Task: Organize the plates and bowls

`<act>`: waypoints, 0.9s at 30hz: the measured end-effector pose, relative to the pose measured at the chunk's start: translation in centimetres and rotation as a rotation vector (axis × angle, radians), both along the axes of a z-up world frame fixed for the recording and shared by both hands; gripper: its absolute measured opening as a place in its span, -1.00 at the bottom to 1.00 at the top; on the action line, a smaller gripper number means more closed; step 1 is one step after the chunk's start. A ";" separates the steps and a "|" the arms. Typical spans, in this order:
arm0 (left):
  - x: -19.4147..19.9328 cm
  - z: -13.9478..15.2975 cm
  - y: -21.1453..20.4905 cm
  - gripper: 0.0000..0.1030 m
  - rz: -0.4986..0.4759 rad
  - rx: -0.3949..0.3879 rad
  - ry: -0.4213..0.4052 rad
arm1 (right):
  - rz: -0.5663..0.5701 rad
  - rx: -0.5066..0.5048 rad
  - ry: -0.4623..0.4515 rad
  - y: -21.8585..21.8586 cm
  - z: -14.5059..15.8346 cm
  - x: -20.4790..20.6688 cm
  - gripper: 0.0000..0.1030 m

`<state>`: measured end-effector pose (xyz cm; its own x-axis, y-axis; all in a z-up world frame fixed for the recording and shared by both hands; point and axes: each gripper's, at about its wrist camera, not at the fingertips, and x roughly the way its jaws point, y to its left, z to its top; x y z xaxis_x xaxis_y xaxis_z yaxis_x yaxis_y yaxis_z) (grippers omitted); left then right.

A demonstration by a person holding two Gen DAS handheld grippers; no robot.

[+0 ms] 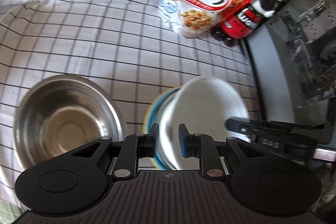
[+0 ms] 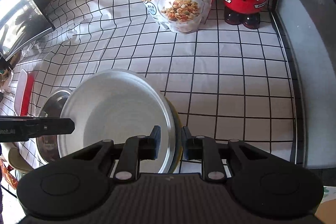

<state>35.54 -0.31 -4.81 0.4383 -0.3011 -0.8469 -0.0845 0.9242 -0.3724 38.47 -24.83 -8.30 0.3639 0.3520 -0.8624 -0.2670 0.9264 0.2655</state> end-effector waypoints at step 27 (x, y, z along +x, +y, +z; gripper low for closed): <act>0.0 -1.0 0.0 -0.62 -0.011 -0.033 0.038 | 0.049 -0.024 -0.084 0.6 0.1 -1.1 -0.58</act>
